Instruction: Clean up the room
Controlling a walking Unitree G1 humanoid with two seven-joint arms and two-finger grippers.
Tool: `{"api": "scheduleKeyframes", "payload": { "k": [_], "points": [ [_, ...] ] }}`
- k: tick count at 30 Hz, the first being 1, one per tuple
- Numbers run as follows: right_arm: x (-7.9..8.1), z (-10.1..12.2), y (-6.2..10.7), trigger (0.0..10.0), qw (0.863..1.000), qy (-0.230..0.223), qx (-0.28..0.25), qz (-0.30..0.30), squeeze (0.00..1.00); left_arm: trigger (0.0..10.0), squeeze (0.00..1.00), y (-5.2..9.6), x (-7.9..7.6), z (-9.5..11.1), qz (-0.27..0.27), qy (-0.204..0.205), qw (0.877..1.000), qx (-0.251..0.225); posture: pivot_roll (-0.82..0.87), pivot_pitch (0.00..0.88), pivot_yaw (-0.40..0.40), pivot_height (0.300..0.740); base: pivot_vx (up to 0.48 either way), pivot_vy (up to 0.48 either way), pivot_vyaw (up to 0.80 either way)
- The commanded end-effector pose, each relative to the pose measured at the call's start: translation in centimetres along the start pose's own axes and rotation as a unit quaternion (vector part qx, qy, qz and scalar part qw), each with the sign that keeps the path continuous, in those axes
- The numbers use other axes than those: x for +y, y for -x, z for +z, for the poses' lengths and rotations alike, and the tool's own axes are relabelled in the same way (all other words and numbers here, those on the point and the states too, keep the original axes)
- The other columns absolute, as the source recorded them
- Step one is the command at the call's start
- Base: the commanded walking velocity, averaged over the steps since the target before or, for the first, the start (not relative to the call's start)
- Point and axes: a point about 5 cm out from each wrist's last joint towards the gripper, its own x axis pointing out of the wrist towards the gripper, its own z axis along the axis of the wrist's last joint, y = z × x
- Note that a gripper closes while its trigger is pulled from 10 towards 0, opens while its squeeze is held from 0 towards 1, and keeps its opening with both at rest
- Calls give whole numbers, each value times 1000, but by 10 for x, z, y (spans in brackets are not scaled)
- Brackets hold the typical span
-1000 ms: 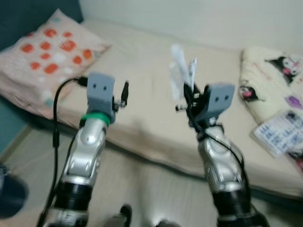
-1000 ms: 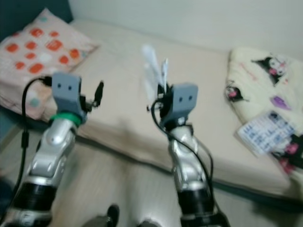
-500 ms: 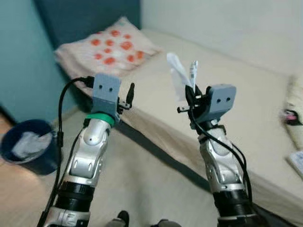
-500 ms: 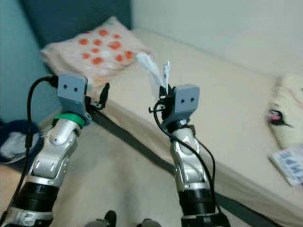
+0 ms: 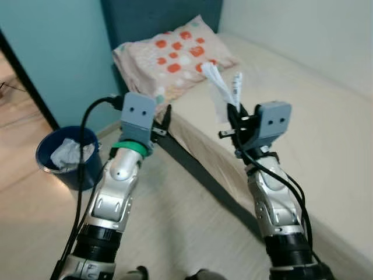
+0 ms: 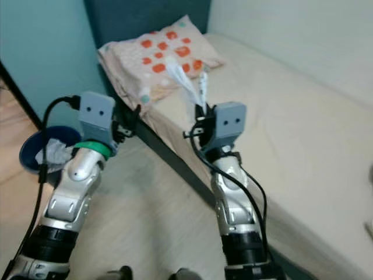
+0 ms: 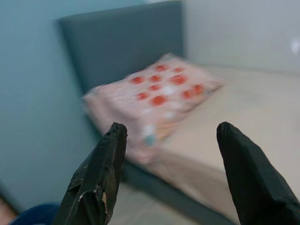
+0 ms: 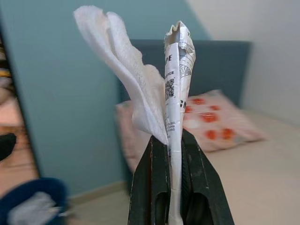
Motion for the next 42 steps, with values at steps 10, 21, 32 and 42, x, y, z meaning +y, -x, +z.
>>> {"api": "scheduleKeyframes", "payload": {
  "k": [10, 21, 32, 42],
  "points": [
    [8, -21, 12, 10000, 999, -14, 42, 32, 0, 10000, 0, 11, 7, -29, 28, -43, 997, 49, -95, 55, 6, 723, 0, 0, 767],
    [-1, -27, 14, 10000, 998, -23, 57, 22, 0, 10000, 0, 24, 24, -55, 84, -84, 987, 106, -83, 61, -6, 723, 270, 0, 762],
    [4, -28, 11, 10000, 998, -20, 58, 35, 0, 10000, 0, 19, 24, -53, 96, -89, 986, 100, -81, 66, -7, 723, 469, 0, 66],
    [5, -28, 12, 10000, 997, -24, 57, 38, 0, 10000, 0, 18, 24, -53, 101, -92, 985, 102, -82, 71, -6, 723, 468, 0, 474]
  ]
}}
